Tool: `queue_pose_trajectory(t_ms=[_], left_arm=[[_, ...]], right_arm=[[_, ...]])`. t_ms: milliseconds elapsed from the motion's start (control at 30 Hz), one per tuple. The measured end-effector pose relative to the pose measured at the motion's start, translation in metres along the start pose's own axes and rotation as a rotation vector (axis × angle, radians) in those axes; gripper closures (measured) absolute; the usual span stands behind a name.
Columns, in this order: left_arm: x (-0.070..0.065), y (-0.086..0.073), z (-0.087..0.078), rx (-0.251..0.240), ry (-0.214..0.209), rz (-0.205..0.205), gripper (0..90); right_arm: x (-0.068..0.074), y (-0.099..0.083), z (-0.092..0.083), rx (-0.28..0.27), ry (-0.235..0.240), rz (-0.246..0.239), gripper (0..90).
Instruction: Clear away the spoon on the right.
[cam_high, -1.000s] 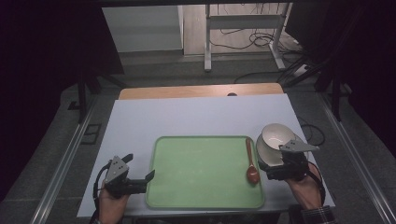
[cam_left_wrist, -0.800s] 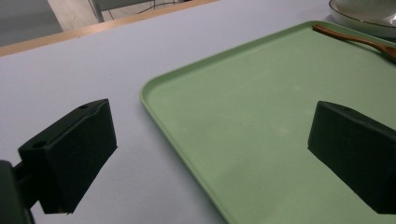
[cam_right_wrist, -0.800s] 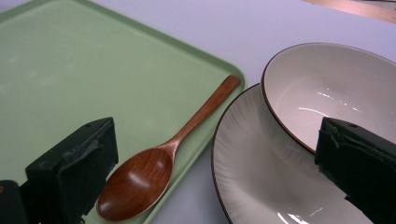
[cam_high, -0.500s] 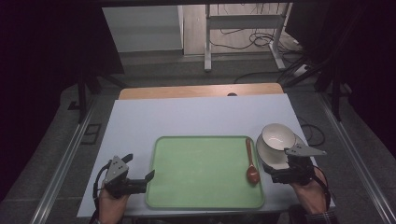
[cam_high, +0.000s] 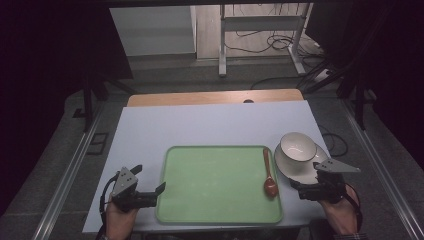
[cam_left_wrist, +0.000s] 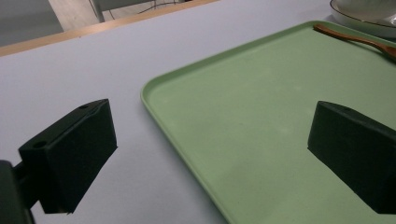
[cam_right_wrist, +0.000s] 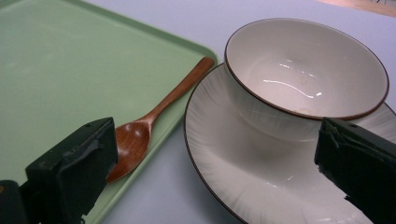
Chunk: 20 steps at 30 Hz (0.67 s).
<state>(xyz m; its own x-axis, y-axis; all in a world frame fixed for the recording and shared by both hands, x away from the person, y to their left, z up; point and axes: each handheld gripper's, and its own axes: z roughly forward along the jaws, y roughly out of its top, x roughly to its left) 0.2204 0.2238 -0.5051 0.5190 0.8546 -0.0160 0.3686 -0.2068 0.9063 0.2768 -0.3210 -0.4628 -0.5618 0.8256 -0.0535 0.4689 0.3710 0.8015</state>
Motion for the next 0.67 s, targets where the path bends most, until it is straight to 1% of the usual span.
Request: queue_pose_trajectory(t_ms=[100, 300, 500, 600, 667], left_arm=[[0.000, 0.000, 0.000, 0.001, 0.000, 0.000, 1.0], [0.000, 0.000, 0.000, 0.002, 0.000, 0.000, 1.0], [0.000, 0.000, 0.000, 0.004, 0.001, 0.002, 1.1], [0.000, 0.000, 0.001, 0.005, 0.002, 0.004, 1.0], [0.000, 0.000, 0.001, 0.006, 0.004, 0.005, 1.1]], right_arm=[[-0.001, -0.004, -0.001, 0.002, -0.012, -0.004, 0.0], [-0.003, -0.014, -0.004, -0.003, -0.012, 0.012, 0.0], [-0.005, -0.022, -0.002, 0.022, -0.018, 0.016, 0.0], [-0.004, -0.022, 0.001, 0.036, -0.027, 0.007, 0.0], [-0.003, -0.022, 0.002, 0.037, -0.023, 0.004, 0.0]])
